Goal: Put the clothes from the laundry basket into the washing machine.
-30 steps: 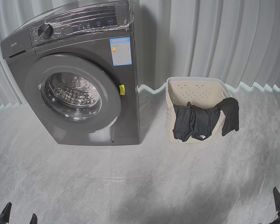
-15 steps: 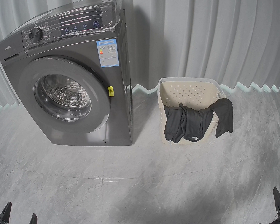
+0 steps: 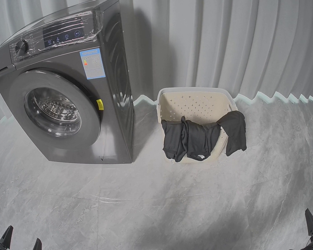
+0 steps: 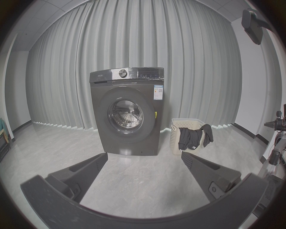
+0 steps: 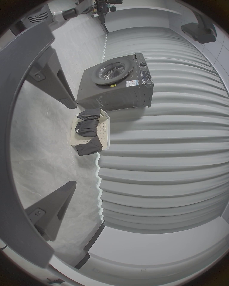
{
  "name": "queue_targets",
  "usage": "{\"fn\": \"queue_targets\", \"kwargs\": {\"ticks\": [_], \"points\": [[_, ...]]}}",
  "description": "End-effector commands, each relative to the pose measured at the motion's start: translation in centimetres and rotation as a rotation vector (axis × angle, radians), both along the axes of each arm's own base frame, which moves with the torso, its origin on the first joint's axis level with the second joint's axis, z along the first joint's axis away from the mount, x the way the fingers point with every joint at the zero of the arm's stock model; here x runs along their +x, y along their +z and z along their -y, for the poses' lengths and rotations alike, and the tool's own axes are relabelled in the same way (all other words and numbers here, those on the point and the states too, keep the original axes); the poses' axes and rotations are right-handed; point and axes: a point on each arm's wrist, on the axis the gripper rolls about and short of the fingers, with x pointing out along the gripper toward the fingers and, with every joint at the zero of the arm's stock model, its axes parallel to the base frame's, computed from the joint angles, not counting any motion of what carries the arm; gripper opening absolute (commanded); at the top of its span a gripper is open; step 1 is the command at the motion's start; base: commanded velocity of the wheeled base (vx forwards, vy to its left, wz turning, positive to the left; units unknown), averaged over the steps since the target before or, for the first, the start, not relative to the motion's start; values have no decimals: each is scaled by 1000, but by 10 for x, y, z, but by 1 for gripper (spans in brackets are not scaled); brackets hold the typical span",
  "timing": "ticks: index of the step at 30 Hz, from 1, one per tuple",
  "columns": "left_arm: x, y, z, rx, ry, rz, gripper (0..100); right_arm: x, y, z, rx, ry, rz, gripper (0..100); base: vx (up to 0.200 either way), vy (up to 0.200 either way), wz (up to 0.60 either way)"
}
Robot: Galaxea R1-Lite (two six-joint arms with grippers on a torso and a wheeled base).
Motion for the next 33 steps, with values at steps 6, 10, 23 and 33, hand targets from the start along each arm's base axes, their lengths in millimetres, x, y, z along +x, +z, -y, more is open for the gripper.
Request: {"fn": "queue_targets", "kwargs": {"ticks": [6,10,23,33], "points": [[0,-5,0,-3,0,2,100,1,-5,0,1,1,-12,100,0,0,0],[0,-5,0,-6,1,2,100,1,-5,0,1,1,-12,100,0,0,0],[0,-4,0,-10,3,4,100,1,-5,0,1,-2,-12,100,200,0,0],[0,-5,0,-5,3,2,100,1,-5,0,3,-2,-12,100,40,0,0]]}}
